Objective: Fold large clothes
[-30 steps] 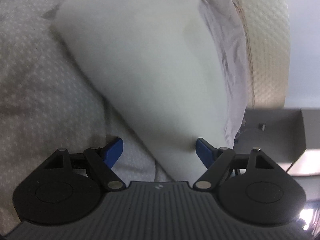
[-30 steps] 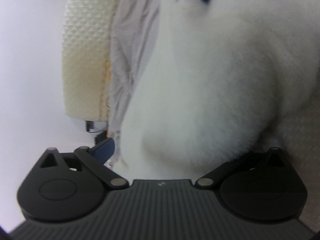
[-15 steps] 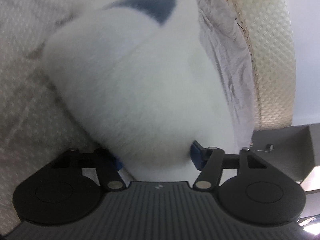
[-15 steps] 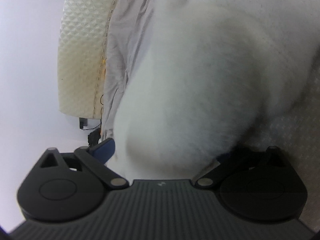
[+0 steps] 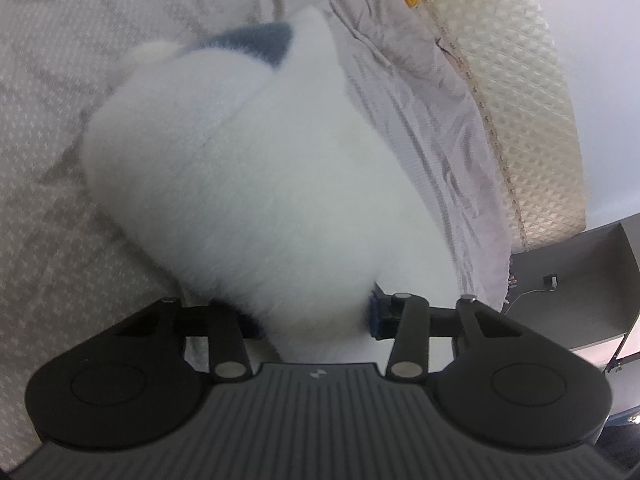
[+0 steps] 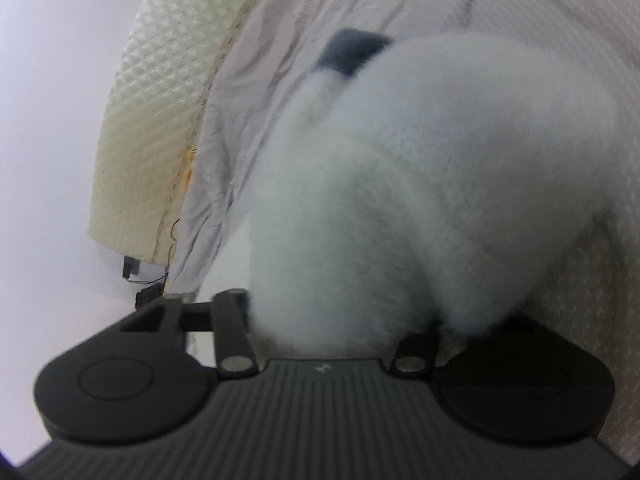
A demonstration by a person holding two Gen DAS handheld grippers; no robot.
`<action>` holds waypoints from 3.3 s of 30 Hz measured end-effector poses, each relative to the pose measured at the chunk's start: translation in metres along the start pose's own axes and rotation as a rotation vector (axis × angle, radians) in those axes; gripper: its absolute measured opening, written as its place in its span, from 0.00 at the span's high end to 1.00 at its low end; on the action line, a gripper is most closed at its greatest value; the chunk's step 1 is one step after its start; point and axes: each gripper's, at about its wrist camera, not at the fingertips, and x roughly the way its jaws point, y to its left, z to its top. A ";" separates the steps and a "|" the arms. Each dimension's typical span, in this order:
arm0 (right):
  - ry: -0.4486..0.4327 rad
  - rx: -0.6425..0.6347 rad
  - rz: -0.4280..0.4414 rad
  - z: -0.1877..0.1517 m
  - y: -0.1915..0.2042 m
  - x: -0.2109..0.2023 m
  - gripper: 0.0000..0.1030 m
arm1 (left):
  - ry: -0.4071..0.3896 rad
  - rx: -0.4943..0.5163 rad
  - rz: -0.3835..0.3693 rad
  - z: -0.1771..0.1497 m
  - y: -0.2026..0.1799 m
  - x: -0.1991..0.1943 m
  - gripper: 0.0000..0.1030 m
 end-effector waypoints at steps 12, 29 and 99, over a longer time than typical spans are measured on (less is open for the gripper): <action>-0.077 -0.158 0.111 -0.016 0.050 -0.075 0.59 | -0.044 0.091 -0.067 -0.006 -0.022 -0.068 0.60; -0.159 -0.167 0.133 0.156 0.112 -0.111 0.60 | 0.012 0.233 -0.203 0.000 -0.226 -0.029 0.60; -0.428 -0.646 -0.196 0.150 0.194 -0.304 0.44 | -0.086 1.112 -0.195 -0.129 -0.414 -0.127 0.42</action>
